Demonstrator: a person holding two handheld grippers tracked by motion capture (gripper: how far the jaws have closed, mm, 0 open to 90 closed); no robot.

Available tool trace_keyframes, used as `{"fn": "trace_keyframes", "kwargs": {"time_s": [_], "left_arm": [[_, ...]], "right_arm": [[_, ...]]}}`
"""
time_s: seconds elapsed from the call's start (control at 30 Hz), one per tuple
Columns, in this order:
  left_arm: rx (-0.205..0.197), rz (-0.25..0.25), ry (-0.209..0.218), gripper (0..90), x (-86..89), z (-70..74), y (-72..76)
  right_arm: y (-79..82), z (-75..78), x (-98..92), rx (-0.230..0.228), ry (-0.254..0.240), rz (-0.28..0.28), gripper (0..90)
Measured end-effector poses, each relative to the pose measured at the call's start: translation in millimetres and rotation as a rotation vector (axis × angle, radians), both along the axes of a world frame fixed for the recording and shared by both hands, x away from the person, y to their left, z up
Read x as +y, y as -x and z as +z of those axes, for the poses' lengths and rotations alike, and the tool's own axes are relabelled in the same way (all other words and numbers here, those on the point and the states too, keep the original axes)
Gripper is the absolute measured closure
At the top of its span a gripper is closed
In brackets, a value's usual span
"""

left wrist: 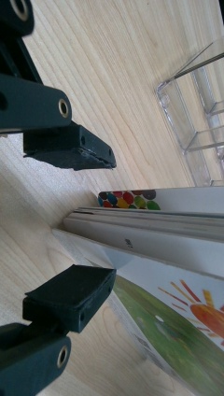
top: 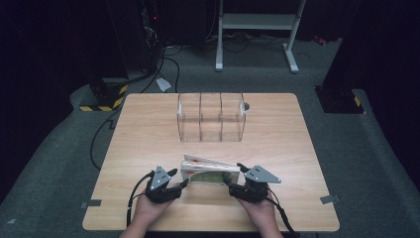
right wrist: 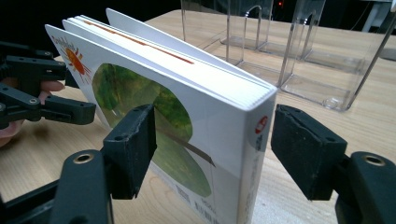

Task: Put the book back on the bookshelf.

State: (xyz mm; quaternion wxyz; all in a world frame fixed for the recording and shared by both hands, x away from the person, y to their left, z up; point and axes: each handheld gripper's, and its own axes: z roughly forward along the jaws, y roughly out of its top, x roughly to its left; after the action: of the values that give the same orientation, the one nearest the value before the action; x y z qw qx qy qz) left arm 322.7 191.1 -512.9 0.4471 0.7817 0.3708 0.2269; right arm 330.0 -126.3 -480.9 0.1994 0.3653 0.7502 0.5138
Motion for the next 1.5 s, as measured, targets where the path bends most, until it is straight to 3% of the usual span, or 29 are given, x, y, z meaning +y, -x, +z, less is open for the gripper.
{"fn": "trace_keyframes", "kwargs": {"time_s": [0.17,0.3,0.5,0.6,0.87,0.9,0.97,1.07,1.17,1.33,1.5], "left_arm": [[0.004,0.009,-0.008,39.9,-0.9,-2.5,-1.2],[0.026,0.025,-0.012,39.5,-1.1,-5.1,-4.0],[0.059,0.052,-0.029,36.9,0.5,-8.5,-7.4],[0.059,0.063,-0.056,36.3,1.0,-9.2,-8.4],[0.128,0.11,-0.132,33.6,3.6,-13.7,-14.0],[0.128,0.107,-0.159,28.7,4.5,-13.3,-14.2],[0.118,0.115,-0.193,28.9,10.2,-10.9,-15.2],[0.143,0.147,-0.19,27.9,24.2,-10.8,-20.1],[0.151,0.17,-0.157,23.7,33.0,-13.3,-23.2],[0.125,0.162,-0.165,22.8,29.6,-14.4,-22.2],[0.152,0.158,-0.135,22.9,31.3,-14.8,-24.7]], "right_arm": [[-4.7,-1.7,1.1,0.005,0.024,0.018,25.8],[-9.2,-0.6,1.3,0.037,0.016,0.03,24.4],[-9.6,2.2,4.5,0.035,0.018,0.034,25.8],[-7.4,4.4,3.8,0.014,0.008,0.043,32.9],[-4.6,5.8,3.2,-0.015,0.014,0.057,40.7],[-4.2,5.4,3.7,-0.018,0.021,0.06,40.7],[-3.6,5.2,3.9,-0.016,0.021,0.061,40.7],[-3.0,5.3,3.2,-0.014,0.019,0.062,42.1],[-1.4,4.9,2.3,-0.017,0.019,0.064,46.2],[3.0,4.7,0.6,-0.021,0.007,0.08,57.6],[7.2,4.1,1.7,-0.029,0.001,0.09,60.7]]}}
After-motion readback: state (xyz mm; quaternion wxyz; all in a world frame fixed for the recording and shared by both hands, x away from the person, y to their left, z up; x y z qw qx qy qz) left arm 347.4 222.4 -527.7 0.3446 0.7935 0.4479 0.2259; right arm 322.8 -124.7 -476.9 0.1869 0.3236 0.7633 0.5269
